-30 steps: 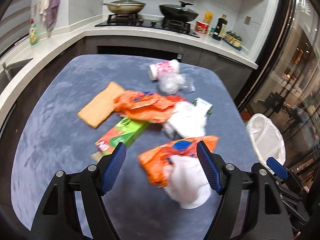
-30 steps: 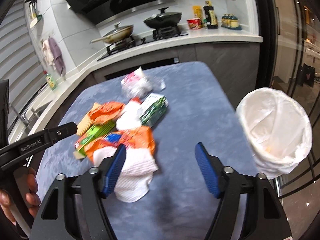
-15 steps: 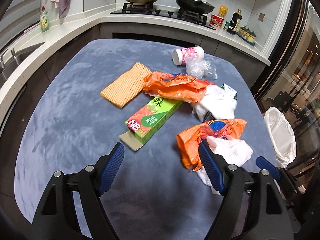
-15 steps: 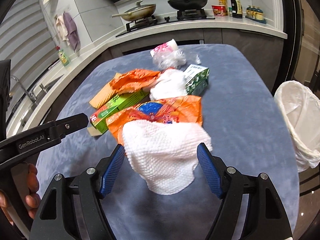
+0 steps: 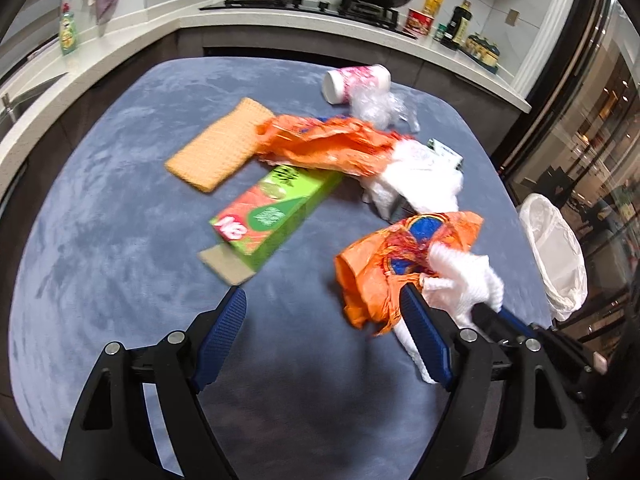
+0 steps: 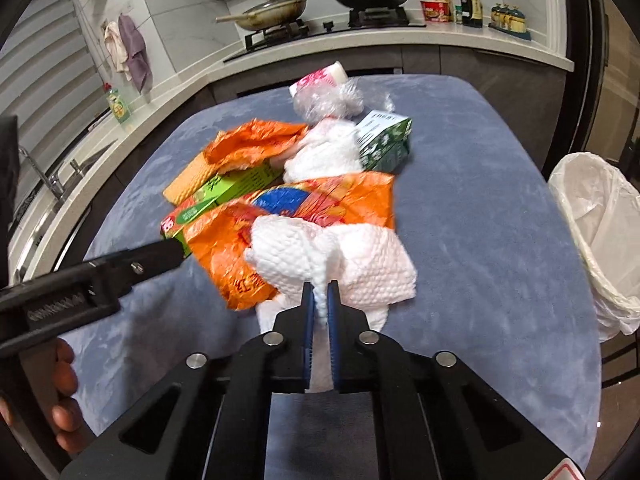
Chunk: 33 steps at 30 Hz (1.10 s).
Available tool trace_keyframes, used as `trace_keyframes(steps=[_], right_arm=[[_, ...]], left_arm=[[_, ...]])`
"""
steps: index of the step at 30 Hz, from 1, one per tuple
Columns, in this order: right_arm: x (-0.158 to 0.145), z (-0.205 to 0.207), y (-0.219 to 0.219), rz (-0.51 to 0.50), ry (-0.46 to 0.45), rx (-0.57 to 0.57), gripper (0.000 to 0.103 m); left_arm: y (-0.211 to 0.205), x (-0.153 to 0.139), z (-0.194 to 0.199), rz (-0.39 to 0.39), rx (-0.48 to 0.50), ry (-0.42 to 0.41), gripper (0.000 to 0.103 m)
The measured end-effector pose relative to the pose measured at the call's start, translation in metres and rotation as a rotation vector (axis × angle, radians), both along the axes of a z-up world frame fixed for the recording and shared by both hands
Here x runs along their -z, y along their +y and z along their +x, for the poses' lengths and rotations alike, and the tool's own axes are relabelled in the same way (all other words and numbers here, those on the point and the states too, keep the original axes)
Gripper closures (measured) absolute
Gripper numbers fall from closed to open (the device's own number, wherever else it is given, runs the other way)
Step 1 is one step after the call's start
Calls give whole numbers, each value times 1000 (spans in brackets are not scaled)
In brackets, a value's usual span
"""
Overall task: Collect trash
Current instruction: 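Grasp the white paper towel with the right tool while the left tool grasps the orange bag, then carry the orange bag and paper towel over the trash bin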
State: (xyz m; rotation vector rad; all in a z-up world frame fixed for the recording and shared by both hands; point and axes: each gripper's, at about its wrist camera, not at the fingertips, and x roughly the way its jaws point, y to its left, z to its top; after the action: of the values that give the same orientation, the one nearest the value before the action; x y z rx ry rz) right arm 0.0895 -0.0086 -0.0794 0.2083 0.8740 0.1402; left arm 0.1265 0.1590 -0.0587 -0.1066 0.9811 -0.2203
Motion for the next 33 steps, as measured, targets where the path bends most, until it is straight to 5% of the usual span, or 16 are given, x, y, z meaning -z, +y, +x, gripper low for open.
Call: trace_keyframes(steps=[15,20,25,33], right_arm=[[-37,-17,-85,11,-83,188,99],[-36,-21,-102,12,-85,220,99],[-36,-24,-112,21,-93,243,99],[-47,-31,-133,32,-134,281,99]], left_arm=[[-46,39,31,-6,43,63,25],[-48,42,31,-17,36,76,40],[-53,31,26,3,58,52,78],[-74,-1,10,-4,115,-16,85]])
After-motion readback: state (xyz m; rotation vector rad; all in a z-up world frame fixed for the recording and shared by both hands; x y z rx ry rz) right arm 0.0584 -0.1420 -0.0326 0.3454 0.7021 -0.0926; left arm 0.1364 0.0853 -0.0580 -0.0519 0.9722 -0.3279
